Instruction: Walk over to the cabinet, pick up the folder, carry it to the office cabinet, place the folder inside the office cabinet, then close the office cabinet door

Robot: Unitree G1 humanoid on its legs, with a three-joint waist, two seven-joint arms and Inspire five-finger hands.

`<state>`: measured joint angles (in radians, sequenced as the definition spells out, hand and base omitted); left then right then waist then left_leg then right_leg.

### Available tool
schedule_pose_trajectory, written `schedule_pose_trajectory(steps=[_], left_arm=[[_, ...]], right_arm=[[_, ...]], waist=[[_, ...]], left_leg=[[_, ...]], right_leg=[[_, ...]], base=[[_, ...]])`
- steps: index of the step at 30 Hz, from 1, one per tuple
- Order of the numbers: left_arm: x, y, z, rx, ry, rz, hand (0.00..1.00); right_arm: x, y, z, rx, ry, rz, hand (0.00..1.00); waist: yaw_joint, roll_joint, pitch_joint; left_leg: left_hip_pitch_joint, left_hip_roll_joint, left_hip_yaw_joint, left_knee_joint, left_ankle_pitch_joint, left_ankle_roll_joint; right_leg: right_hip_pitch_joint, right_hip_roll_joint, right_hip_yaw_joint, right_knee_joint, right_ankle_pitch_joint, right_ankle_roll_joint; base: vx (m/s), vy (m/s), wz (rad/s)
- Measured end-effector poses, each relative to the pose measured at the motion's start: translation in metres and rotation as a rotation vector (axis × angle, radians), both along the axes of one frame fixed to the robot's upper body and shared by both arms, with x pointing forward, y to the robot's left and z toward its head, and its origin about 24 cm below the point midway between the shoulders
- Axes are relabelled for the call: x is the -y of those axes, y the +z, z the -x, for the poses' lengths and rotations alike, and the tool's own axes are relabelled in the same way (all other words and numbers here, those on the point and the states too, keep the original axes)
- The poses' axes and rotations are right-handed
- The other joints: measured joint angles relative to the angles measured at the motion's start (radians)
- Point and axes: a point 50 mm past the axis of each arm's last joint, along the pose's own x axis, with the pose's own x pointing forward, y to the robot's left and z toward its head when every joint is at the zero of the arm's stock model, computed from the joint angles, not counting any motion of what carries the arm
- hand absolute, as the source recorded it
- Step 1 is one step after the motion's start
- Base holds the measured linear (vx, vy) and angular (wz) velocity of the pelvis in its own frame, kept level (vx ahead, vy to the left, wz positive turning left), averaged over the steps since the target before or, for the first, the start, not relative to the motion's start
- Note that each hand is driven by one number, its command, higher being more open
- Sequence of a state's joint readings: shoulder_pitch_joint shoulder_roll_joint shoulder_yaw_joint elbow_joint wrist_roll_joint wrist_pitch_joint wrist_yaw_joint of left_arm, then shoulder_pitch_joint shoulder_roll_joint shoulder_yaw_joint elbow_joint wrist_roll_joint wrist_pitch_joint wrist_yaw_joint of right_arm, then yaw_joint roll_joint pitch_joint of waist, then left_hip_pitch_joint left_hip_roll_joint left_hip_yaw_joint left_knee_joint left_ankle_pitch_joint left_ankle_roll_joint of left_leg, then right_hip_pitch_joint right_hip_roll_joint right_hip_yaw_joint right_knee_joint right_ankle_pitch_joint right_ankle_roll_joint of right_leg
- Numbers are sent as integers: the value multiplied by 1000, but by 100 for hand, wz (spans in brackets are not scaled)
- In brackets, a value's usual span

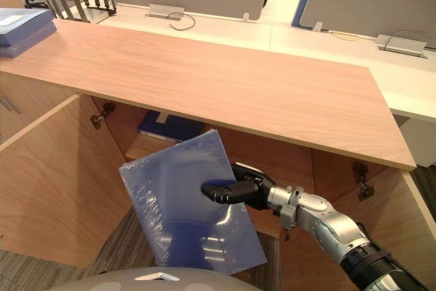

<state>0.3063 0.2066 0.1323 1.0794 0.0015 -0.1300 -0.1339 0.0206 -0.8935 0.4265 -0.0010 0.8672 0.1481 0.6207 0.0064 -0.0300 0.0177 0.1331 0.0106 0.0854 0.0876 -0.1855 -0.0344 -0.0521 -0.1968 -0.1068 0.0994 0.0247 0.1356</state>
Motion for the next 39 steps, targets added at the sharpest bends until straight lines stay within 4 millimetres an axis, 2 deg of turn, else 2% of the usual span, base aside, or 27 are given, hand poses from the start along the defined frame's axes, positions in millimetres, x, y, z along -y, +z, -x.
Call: schedule_pose_trajectory(steps=[7,15,28,32,39], left_arm=[[0,0,-1,2,-1,0,100],[0,0,-5,6,-24,0,100],[-5,2,-12,14,-55,-14,100],[-4,1,-12,16,-52,-12,100],[-4,1,-12,18,-41,-8,100]], right_arm=[[1,-1,2,3,12,21,0],[8,-27,8,-82,-49,54,0],[4,-24,2,117,56,251,0],[5,-27,1,110,40,249,0],[10,-44,4,41,-55,223,0]], waist=[[8,-5,1],[17,-6,2],[21,-30,2],[21,-30,2],[21,-29,3]], left_leg=[[1,0,-2,1,0,0],[-1,-1,-11,9,0,0],[-3,-5,-29,4,4,3],[-2,-5,-33,-2,7,2],[-4,-7,-42,-4,11,1]], right_leg=[[2,-1,-2,0,0,0],[8,-4,-11,4,-1,-2],[18,-11,-28,1,-2,-2],[17,-11,-35,0,-3,-3],[19,-12,-44,4,-7,-5]], base=[[0,0,0],[-5,-3,2],[2,1,4],[6,0,2],[-1,-4,3]])
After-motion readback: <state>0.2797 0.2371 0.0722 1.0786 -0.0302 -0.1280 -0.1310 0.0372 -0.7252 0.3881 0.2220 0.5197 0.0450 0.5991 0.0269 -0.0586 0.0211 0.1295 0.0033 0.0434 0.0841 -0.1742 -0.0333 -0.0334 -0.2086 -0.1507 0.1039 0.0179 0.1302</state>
